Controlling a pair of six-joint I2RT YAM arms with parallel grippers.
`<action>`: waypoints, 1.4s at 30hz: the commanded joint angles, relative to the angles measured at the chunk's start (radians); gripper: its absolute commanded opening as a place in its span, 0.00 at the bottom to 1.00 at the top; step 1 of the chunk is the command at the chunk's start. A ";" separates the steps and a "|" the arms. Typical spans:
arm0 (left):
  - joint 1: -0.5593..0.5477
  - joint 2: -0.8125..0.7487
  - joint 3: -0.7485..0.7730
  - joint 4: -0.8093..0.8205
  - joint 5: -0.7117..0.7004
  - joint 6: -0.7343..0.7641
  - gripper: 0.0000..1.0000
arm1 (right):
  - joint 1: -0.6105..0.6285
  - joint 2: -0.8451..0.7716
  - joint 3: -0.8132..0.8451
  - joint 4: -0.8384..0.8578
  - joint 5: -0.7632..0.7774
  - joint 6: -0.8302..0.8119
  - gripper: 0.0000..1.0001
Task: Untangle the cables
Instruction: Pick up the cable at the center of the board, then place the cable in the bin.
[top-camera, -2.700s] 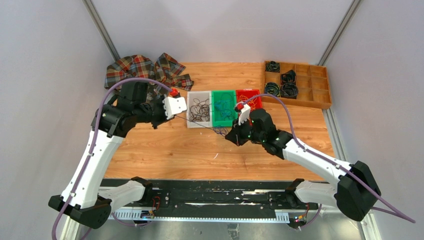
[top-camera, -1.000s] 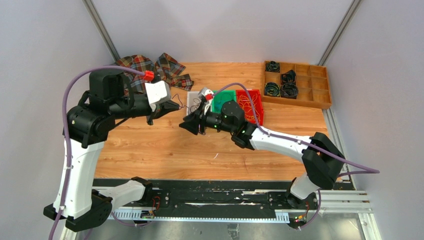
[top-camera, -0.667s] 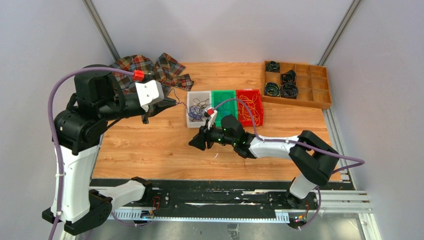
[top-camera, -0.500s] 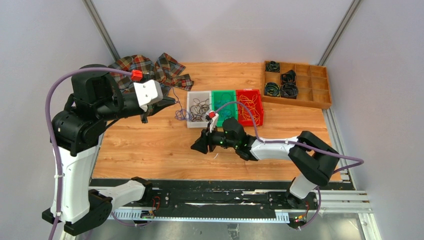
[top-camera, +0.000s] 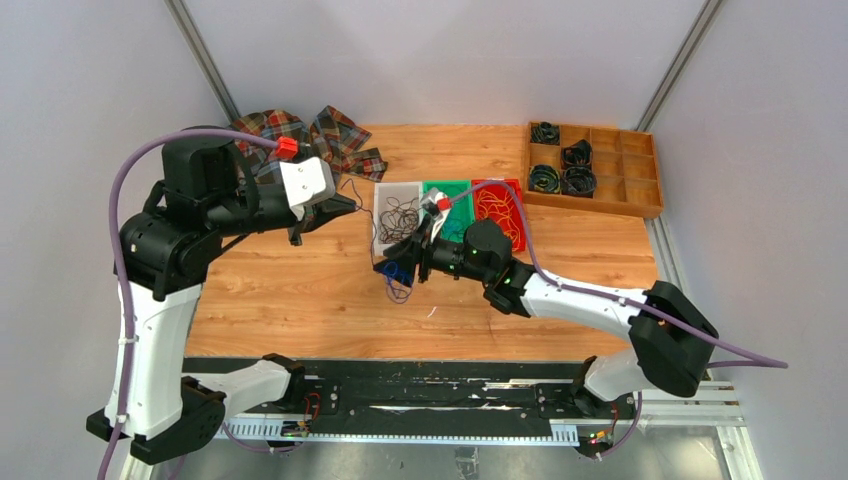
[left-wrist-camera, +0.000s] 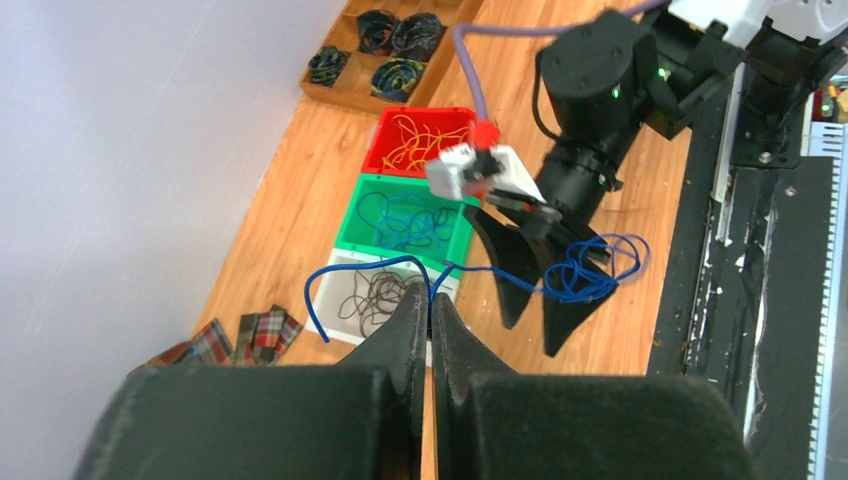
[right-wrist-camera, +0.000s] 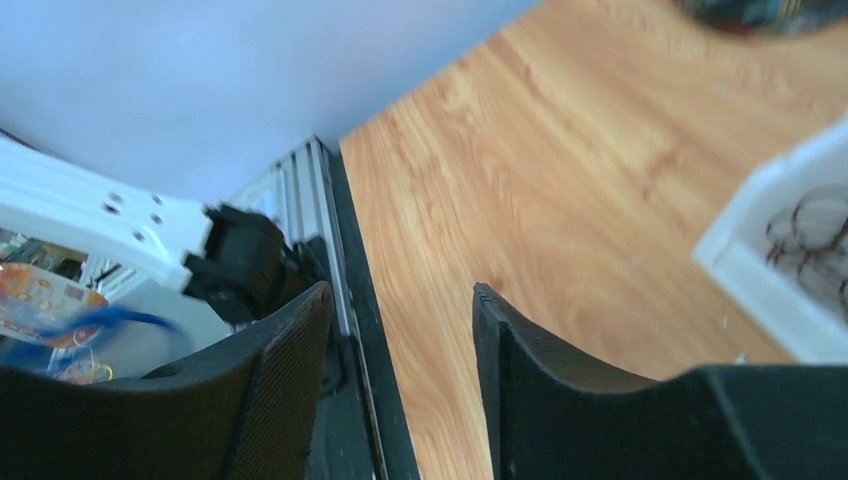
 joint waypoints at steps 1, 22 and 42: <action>0.000 0.001 -0.031 0.007 0.040 -0.008 0.00 | -0.015 -0.028 0.103 0.004 0.019 0.004 0.48; -0.069 0.150 -0.088 0.062 -0.032 0.024 0.00 | -0.207 -0.280 0.021 -0.485 0.539 -0.079 0.53; -0.236 0.645 -0.051 0.542 -0.479 0.126 0.00 | -0.363 -0.612 -0.194 -0.642 0.906 -0.152 0.57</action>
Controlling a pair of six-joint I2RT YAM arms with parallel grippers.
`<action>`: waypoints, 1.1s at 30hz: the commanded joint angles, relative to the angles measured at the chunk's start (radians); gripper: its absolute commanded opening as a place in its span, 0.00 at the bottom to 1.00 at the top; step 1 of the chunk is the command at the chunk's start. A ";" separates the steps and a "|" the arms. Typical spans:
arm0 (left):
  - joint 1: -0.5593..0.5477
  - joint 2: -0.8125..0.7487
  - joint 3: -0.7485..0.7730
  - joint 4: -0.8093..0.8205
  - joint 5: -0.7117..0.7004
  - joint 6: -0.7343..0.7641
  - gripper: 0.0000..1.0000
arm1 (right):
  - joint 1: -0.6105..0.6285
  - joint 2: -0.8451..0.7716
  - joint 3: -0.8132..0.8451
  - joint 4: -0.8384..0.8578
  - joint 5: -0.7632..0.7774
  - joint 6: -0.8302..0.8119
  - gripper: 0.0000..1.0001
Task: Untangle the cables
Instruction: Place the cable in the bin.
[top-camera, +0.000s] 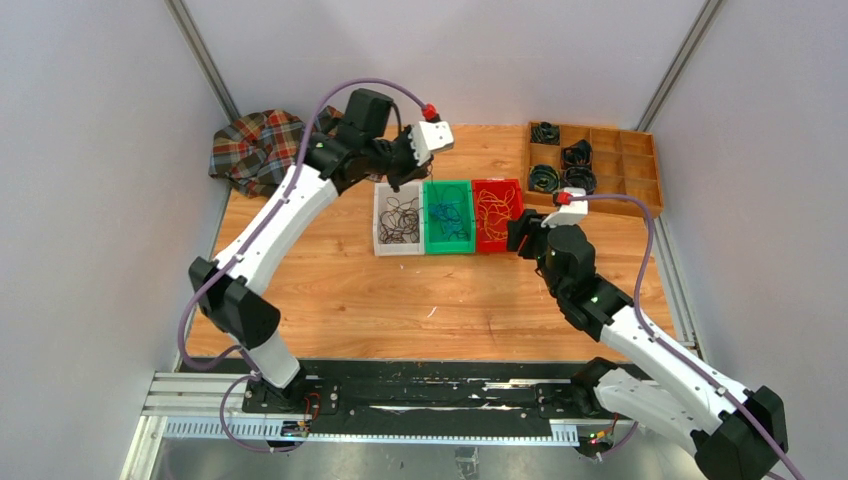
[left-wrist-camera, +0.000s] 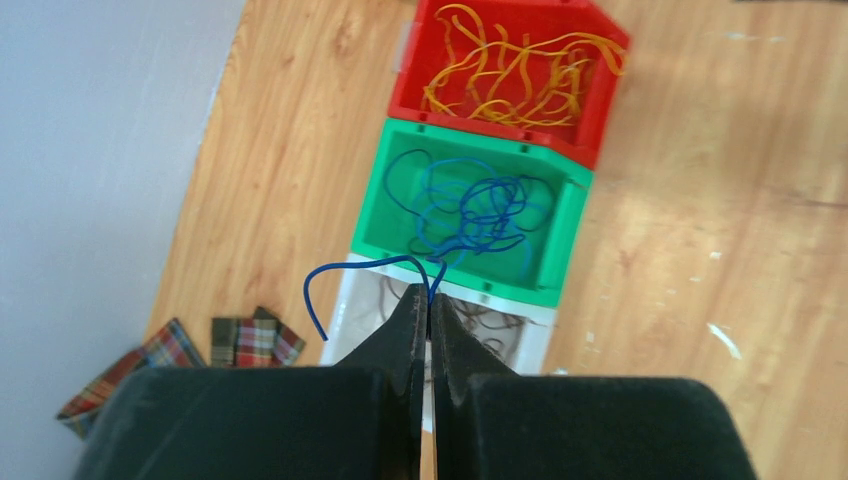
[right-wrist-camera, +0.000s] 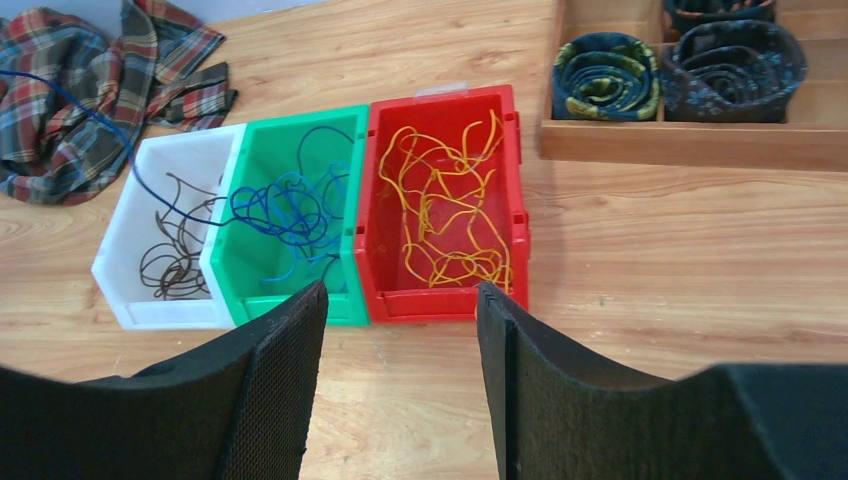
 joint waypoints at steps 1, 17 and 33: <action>-0.056 0.068 0.002 0.142 -0.139 0.091 0.01 | -0.032 -0.036 -0.012 -0.036 0.073 -0.041 0.57; -0.079 0.274 -0.163 0.384 -0.136 -0.036 0.00 | -0.071 -0.099 -0.040 -0.110 0.101 -0.026 0.57; -0.077 0.343 0.032 0.070 -0.173 -0.022 0.84 | -0.121 -0.078 0.010 -0.184 0.082 -0.002 0.63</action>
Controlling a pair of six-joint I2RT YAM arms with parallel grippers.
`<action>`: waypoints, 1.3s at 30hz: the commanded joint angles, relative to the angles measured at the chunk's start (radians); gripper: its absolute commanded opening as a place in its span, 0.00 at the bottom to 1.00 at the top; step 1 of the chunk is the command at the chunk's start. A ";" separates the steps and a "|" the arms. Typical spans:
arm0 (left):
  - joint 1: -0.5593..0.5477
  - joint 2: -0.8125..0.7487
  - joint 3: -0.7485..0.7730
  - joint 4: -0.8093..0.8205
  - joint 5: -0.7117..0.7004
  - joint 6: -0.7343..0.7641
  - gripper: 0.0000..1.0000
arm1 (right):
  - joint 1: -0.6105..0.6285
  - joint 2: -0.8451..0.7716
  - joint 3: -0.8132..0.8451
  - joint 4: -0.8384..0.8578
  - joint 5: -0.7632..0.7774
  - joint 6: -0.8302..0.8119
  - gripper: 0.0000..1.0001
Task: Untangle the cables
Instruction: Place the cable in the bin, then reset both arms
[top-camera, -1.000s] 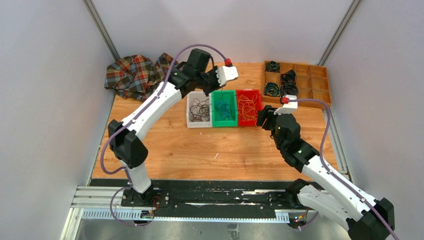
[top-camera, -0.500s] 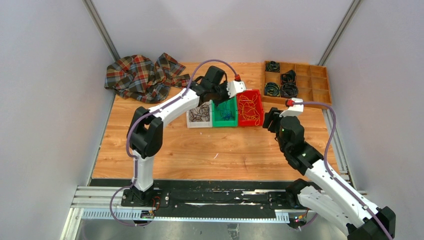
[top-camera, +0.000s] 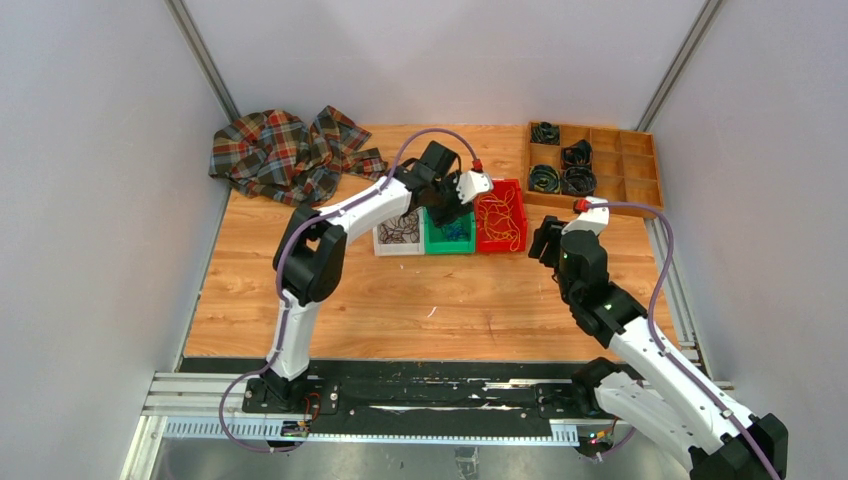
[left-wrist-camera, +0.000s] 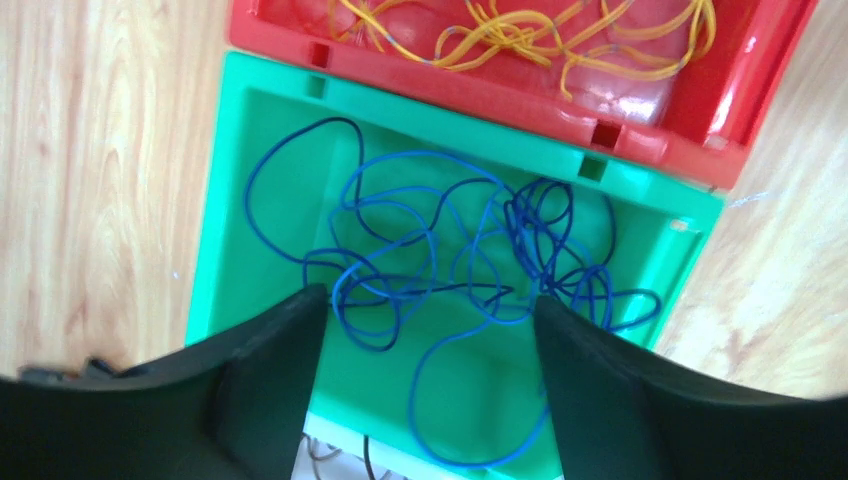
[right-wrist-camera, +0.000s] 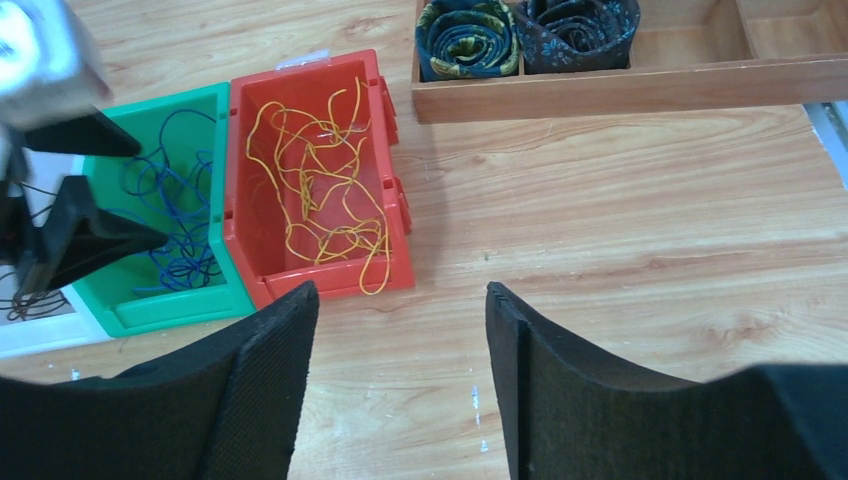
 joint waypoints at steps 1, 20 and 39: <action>0.000 -0.073 0.135 -0.239 0.003 0.047 0.92 | -0.026 -0.001 0.043 -0.041 0.017 0.009 0.67; 0.316 -0.472 0.027 -0.437 0.221 -0.132 0.98 | -0.097 0.049 -0.107 0.255 0.373 -0.293 0.79; 0.683 -0.714 -1.130 0.873 0.024 -0.485 0.98 | -0.465 0.531 -0.265 0.732 0.256 -0.171 0.81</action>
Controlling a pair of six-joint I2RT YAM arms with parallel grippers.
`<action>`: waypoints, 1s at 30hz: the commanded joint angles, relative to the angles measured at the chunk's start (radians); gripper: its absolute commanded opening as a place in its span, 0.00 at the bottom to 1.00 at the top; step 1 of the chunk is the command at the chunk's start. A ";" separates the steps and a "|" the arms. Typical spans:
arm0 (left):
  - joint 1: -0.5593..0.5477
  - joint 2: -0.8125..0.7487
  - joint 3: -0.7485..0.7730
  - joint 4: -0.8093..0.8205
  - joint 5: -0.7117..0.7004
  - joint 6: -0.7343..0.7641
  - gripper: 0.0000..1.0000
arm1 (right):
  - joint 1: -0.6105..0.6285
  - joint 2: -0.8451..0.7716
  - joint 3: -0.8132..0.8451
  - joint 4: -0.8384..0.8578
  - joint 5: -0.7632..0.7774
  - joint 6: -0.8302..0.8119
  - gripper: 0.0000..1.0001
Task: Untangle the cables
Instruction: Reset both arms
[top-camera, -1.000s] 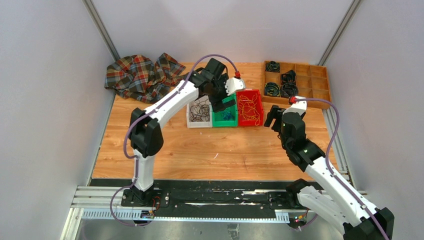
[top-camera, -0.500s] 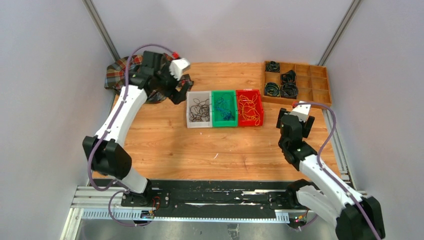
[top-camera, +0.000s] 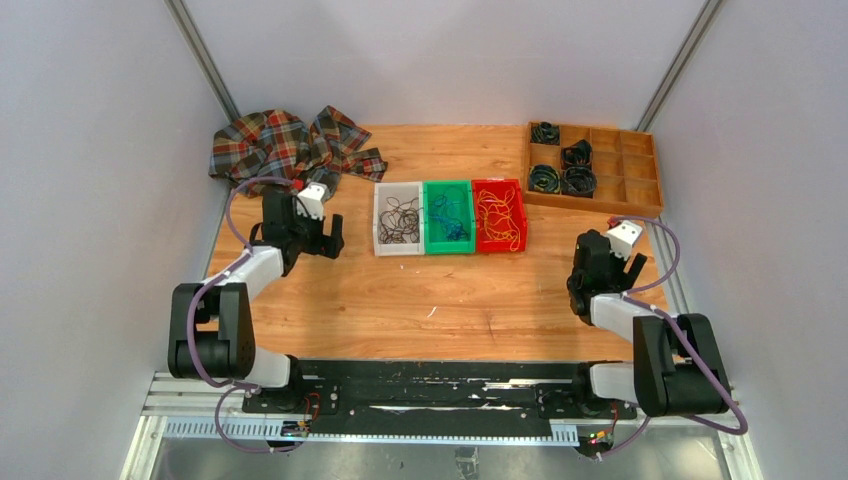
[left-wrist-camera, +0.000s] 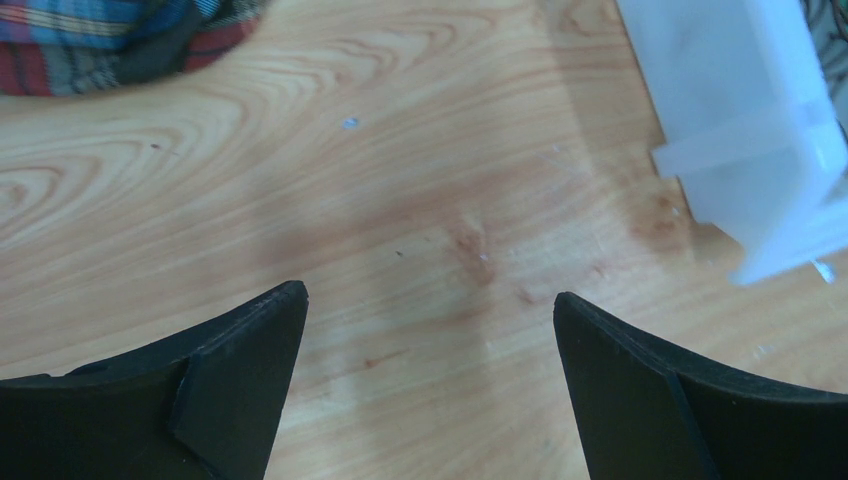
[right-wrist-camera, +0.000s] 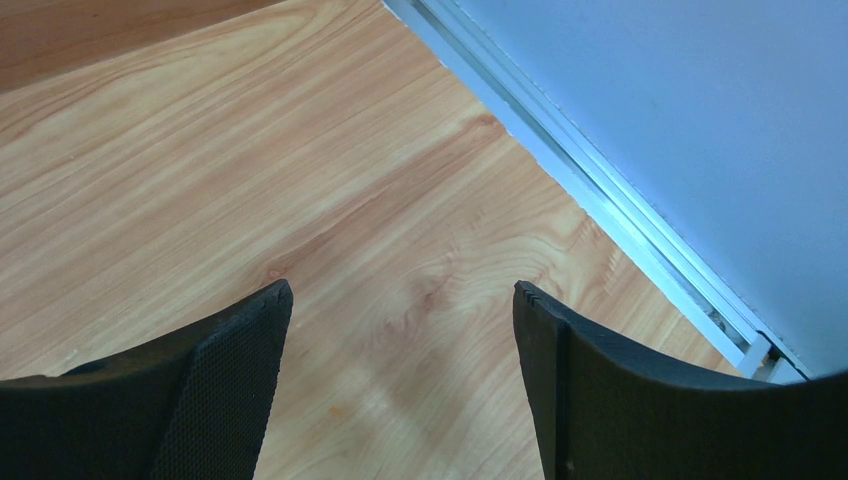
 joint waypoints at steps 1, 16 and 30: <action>0.018 -0.019 -0.106 0.401 -0.068 -0.091 0.98 | -0.018 0.030 0.013 0.123 -0.053 -0.018 0.81; -0.017 -0.001 -0.609 1.352 -0.137 -0.111 0.98 | 0.034 0.146 -0.185 0.655 -0.428 -0.287 0.85; -0.028 -0.053 -0.498 1.061 -0.172 -0.102 0.98 | 0.024 0.144 -0.110 0.539 -0.424 -0.279 0.87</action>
